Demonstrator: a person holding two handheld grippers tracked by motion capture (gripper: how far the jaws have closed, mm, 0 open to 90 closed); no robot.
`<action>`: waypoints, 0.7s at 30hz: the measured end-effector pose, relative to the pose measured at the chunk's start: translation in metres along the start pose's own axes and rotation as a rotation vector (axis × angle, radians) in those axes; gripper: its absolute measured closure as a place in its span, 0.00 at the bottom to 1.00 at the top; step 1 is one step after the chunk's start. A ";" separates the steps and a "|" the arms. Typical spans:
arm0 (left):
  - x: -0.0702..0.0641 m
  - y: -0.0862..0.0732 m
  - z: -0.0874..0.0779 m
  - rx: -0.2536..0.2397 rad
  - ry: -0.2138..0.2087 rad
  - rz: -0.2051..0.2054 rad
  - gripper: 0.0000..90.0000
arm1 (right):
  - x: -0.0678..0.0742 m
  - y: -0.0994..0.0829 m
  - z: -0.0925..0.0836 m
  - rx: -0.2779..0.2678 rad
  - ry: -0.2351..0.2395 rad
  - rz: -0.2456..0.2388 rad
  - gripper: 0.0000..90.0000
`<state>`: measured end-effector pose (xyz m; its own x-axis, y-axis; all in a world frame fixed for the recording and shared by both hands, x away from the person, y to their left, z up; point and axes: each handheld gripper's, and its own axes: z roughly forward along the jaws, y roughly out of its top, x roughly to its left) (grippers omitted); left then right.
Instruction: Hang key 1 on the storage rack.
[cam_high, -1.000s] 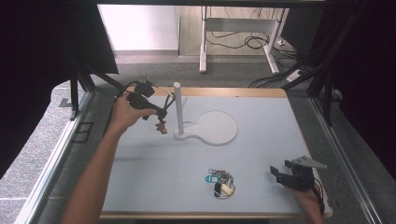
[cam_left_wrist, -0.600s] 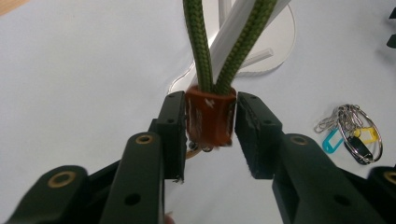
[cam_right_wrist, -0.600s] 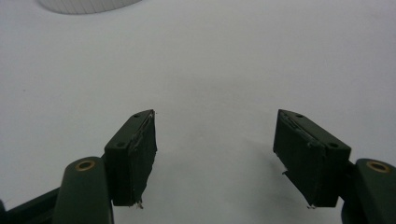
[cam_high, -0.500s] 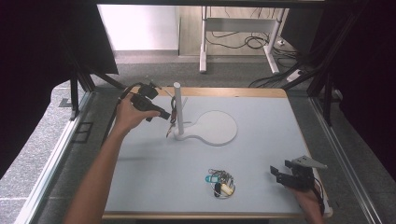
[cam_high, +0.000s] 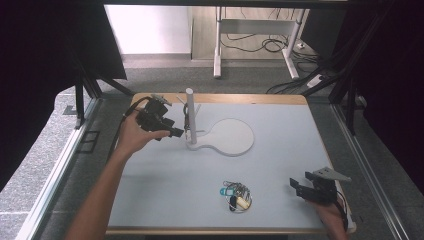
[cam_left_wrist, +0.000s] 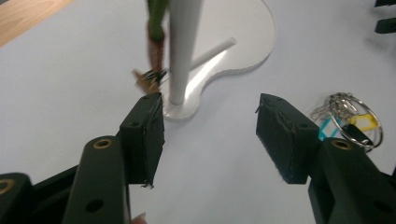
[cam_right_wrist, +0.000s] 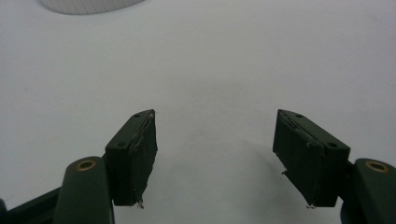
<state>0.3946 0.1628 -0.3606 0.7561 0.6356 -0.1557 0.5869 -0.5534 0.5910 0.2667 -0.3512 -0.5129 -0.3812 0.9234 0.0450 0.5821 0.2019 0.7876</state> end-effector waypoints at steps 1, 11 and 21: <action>-0.003 -0.003 -0.001 -0.012 -0.005 0.004 0.45 | 0.000 0.000 0.000 -0.002 0.002 -0.003 0.34; -0.020 -0.044 -0.003 -0.079 0.028 0.021 0.39 | 0.016 0.006 -0.004 0.003 0.094 -0.095 0.34; -0.034 -0.104 0.005 -0.112 0.048 0.012 0.39 | 0.043 0.017 -0.006 0.010 0.186 -0.188 0.32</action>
<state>0.3098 0.1960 -0.4209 0.7466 0.6559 -0.1114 0.5397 -0.4992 0.6779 0.2560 -0.3096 -0.4942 -0.6086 0.7934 0.0113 0.4952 0.3687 0.7867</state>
